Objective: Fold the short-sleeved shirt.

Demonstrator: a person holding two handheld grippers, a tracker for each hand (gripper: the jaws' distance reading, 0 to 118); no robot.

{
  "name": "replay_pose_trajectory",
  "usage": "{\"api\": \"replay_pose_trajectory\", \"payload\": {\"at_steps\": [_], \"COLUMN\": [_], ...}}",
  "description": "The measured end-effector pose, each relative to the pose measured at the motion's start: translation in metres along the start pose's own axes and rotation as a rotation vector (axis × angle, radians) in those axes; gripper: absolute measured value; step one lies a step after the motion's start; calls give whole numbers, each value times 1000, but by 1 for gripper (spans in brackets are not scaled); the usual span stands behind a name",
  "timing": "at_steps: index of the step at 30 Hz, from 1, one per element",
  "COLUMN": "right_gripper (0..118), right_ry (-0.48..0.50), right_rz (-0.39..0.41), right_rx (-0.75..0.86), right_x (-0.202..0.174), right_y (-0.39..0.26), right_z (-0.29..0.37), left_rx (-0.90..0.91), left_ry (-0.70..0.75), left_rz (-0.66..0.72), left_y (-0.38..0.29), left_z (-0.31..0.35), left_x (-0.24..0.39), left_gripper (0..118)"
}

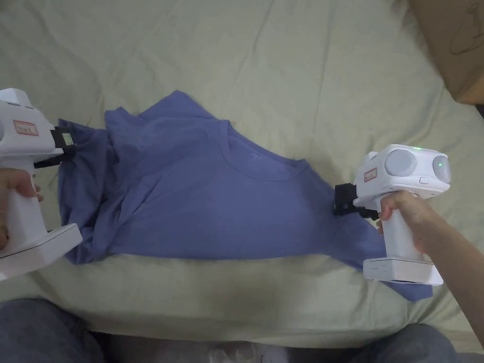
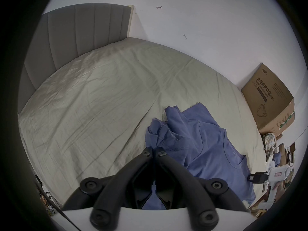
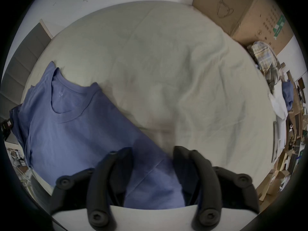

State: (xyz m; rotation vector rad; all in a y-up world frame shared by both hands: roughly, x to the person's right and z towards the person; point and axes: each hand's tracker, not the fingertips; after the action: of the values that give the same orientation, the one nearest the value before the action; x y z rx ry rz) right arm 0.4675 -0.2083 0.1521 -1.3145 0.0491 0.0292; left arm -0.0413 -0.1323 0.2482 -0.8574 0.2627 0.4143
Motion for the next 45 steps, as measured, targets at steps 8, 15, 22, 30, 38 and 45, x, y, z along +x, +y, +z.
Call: {"api": "replay_pose_trajectory", "payload": {"at_steps": [8, 15, 22, 30, 38, 45], "right_gripper": [2, 2, 2, 2, 2, 2], "right_ry": [139, 307, 310, 268, 258, 195], "right_rz": [-17, -39, -35, -109, -165, -133], "right_rx": [92, 368, 678, 940, 1056, 1066], "right_x": [8, 33, 63, 97, 94, 74], "right_y": [-6, -10, 2, 6, 2, 17], "right_z": [34, 160, 308, 433, 499, 522], "left_rx": [-12, 71, 309, 536, 578, 611], "left_ry": [-5, -100, -197, -293, -397, -325], "left_rz": [54, 143, 151, 190, 290, 196], "left_y": [0, 29, 92, 154, 183, 212], "left_z": [-3, 37, 128, 243, 311, 318], "left_x": [-5, -13, -16, -20, -8, 22], "left_gripper": [0, 0, 0, 0, 0, 0]}}
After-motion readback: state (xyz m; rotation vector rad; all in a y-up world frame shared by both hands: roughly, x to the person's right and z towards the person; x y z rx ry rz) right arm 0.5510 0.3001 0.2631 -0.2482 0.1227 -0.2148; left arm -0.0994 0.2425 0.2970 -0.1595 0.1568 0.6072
